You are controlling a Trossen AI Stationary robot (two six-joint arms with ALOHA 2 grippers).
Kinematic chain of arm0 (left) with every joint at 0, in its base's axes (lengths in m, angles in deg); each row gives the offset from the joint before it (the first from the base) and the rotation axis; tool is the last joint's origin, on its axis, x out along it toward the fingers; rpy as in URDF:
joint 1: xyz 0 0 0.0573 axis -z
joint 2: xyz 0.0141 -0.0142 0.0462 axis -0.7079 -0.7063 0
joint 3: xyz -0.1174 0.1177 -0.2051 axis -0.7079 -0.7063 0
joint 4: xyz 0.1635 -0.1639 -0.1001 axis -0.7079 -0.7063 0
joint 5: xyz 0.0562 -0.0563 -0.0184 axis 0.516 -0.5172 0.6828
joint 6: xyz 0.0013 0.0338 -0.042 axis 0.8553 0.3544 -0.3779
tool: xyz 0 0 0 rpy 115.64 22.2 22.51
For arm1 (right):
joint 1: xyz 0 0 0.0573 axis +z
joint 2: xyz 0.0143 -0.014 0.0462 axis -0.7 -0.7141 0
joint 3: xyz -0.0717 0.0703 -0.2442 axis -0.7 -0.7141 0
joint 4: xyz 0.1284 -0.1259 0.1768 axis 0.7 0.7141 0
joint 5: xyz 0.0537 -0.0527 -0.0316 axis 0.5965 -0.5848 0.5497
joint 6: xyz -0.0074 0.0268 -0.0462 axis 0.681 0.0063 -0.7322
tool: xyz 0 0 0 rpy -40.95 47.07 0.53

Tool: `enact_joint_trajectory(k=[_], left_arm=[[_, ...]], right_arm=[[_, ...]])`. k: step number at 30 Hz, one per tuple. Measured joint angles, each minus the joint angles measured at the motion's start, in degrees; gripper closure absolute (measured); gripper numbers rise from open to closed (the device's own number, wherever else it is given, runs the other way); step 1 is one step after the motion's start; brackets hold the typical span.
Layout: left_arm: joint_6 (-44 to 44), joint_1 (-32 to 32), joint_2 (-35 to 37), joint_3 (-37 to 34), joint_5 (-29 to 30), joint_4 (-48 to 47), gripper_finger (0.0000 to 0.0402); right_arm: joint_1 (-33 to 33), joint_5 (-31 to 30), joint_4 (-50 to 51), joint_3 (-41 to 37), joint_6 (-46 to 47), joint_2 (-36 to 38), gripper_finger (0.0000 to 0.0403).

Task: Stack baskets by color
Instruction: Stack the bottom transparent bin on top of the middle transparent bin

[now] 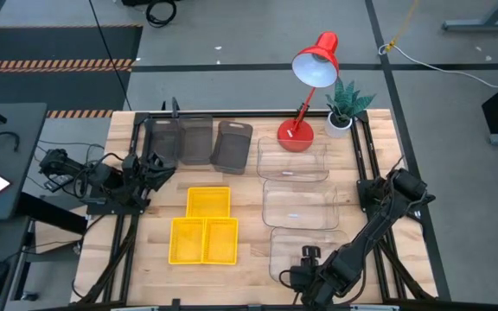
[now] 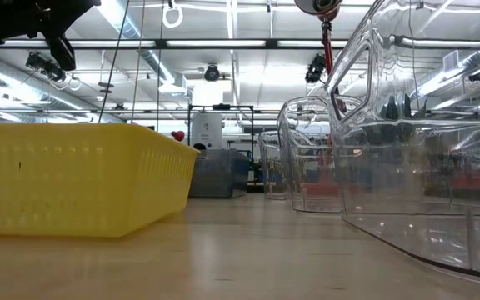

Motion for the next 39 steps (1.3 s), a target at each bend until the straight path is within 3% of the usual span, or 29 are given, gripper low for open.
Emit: enact_joint_trajectory(k=[8,24,30,39], left_arm=[[-0.3,0.0,0.0,0.0,0.0,-0.1,0.0366],[-0.3,0.1,0.0,0.0,0.0,-0.4,0.0366],[-0.3,0.1,0.0,0.0,0.0,-0.3,0.0371],[-0.3,0.1,0.0,0.0,0.0,-0.3,0.0366]], right_arm=[[-0.2,0.6,1.0,0.0,-1.1,-3.4,0.0209],[-2.2,6.0,0.8,-0.2,-1.2,-4.4,0.0388],[-2.8,8.9,1.9,1.0,-1.2,-4.5,0.0388],[-3.0,10.9,10.0,10.4,-2.5,-4.5,0.0397]])
